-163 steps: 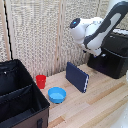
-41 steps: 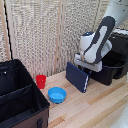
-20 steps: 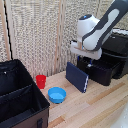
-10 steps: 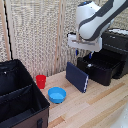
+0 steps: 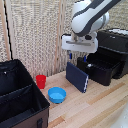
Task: Gently grip the air fryer handle with your gripper and kindly pull it open by sliding your gripper away from the base. Gradually bring your gripper in line with the blue bowl and gently capture it, without tightening your grip too much. Securely place the blue bowl inside the opened air fryer with a steady position. Liberate your robot's gripper, and withdraw your gripper from the proximity of the air fryer.
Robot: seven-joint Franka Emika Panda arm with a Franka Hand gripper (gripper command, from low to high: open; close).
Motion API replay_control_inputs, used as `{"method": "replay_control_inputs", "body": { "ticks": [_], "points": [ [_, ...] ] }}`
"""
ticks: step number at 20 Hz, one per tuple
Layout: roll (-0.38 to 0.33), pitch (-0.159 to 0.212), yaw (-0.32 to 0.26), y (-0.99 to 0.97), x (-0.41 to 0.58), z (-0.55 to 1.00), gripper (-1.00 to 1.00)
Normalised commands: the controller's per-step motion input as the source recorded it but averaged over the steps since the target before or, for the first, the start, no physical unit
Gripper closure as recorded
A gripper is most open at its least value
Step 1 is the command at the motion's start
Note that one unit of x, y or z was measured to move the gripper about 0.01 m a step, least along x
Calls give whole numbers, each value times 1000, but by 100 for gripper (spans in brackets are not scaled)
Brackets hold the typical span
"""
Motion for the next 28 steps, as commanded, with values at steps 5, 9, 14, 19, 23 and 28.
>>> {"method": "replay_control_inputs", "body": {
  "ticks": [5, 9, 14, 19, 23, 28],
  "points": [
    [192, 138, 59, 499, 4, -63, -100],
    [178, 63, 110, 331, 9, -276, -100],
    [144, 16, 129, 249, 14, -412, -100],
    [86, 0, 127, 269, 0, -490, -100],
    [12, -2, 141, 226, -48, -511, -100],
    [-41, -6, 215, 141, -36, -512, -100]
  ]
}}
